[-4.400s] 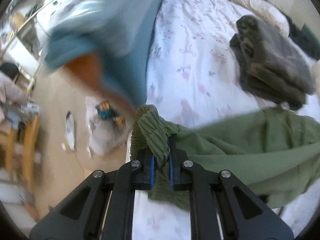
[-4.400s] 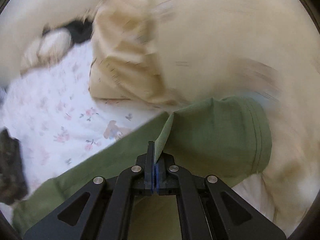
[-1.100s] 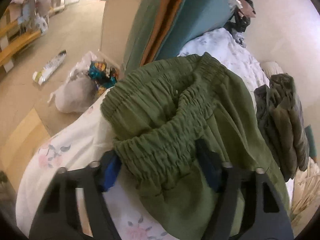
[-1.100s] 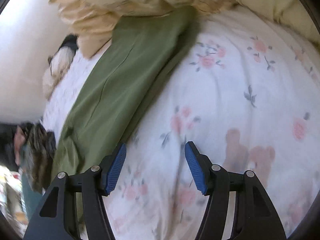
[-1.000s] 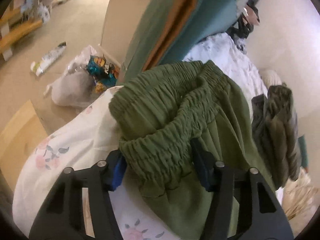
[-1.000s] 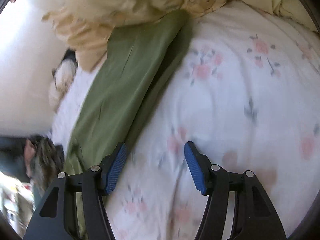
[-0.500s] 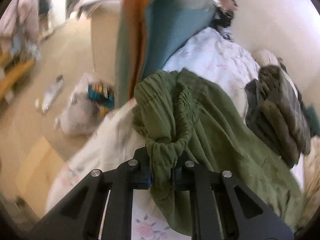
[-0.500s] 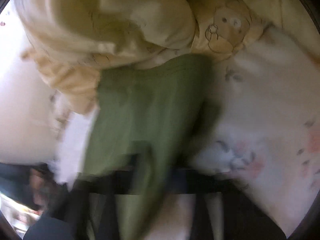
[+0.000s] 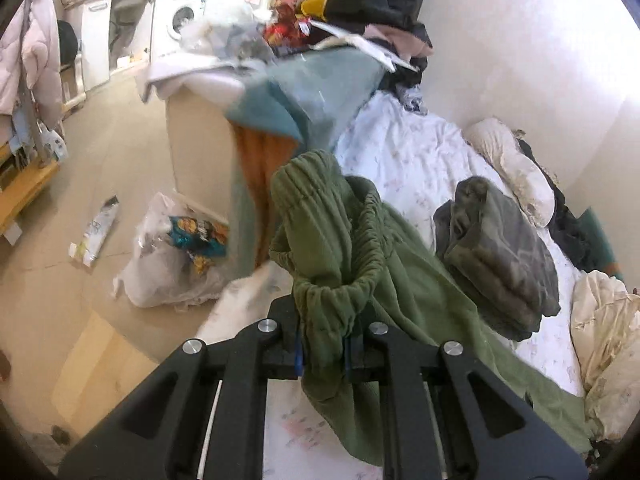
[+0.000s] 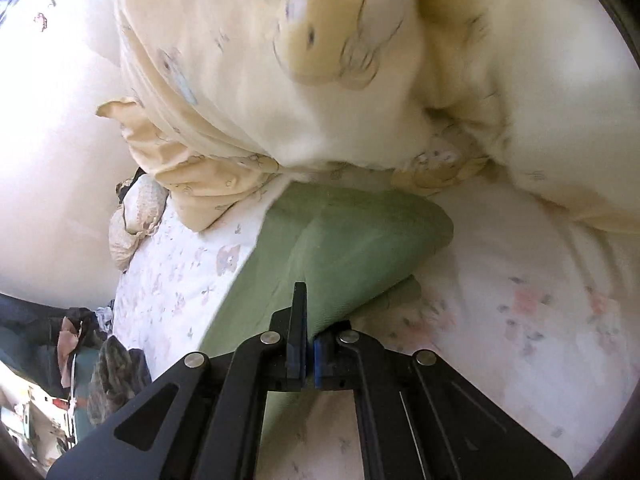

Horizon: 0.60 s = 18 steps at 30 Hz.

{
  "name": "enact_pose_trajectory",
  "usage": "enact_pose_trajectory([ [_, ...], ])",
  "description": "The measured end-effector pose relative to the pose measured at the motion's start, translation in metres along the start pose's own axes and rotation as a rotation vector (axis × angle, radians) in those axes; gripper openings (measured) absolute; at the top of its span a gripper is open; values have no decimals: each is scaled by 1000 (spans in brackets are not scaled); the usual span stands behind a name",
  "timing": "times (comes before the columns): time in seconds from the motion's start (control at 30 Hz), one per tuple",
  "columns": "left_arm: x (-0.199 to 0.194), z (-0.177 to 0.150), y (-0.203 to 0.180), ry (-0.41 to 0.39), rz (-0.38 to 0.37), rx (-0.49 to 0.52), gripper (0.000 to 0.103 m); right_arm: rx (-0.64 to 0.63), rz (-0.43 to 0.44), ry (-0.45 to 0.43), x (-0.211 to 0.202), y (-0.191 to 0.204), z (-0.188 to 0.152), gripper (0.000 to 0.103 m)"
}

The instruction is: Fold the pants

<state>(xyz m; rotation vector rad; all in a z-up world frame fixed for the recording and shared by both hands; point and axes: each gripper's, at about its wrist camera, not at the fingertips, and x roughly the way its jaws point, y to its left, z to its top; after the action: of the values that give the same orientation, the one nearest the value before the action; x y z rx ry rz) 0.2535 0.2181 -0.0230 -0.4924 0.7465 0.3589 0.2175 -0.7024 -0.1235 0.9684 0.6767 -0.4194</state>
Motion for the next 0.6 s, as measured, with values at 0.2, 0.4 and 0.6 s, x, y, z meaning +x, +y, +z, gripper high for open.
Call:
enact_pose_trajectory([
  [0.2, -45, -21, 66, 82, 48, -42, 10, 33, -62, 9, -63, -20, -41, 1],
  [0.4, -72, -48, 132, 187, 80, -46, 10, 131, -200, 46, -117, -56, -91, 0],
  [0.6, -51, -82, 148, 298, 166, 65, 11, 39, -367, 192, -114, -65, -118, 6],
])
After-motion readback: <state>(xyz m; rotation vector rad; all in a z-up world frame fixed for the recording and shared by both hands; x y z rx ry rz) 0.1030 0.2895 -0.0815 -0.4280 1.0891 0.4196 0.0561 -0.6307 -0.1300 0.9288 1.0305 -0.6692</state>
